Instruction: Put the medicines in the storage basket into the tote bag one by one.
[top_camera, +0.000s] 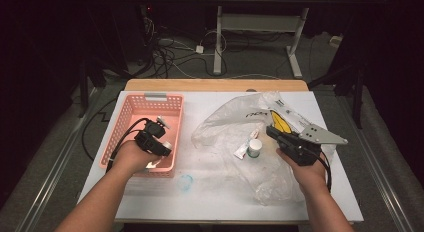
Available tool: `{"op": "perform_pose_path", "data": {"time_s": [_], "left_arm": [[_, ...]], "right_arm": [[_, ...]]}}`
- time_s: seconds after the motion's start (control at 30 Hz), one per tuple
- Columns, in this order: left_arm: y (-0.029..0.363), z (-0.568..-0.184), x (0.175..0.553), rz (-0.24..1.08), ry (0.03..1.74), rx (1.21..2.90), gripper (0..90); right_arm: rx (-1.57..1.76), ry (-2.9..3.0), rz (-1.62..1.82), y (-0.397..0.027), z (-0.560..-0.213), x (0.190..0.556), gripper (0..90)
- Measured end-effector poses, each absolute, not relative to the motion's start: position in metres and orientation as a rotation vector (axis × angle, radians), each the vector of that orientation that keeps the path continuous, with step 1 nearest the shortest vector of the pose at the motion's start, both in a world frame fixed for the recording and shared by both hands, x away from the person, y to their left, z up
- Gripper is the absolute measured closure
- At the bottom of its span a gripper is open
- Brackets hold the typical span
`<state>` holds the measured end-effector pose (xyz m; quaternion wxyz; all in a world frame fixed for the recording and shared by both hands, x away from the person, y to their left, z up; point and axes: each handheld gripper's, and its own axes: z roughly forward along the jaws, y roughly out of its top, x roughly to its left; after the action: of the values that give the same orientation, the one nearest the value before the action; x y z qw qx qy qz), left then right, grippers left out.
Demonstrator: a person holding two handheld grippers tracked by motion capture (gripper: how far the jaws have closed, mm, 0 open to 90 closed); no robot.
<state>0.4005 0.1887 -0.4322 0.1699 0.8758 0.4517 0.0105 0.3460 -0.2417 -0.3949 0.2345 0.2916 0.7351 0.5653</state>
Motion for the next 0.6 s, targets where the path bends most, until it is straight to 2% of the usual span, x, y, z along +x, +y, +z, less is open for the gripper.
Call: {"op": "perform_pose_path", "data": {"time_s": [0.6], "left_arm": [[0.211,-0.412,0.365,0.248,1.178,2.09,58.1]], "right_arm": [[0.798,2.021,1.551,-0.24,-0.396,0.345,90.0]]}}
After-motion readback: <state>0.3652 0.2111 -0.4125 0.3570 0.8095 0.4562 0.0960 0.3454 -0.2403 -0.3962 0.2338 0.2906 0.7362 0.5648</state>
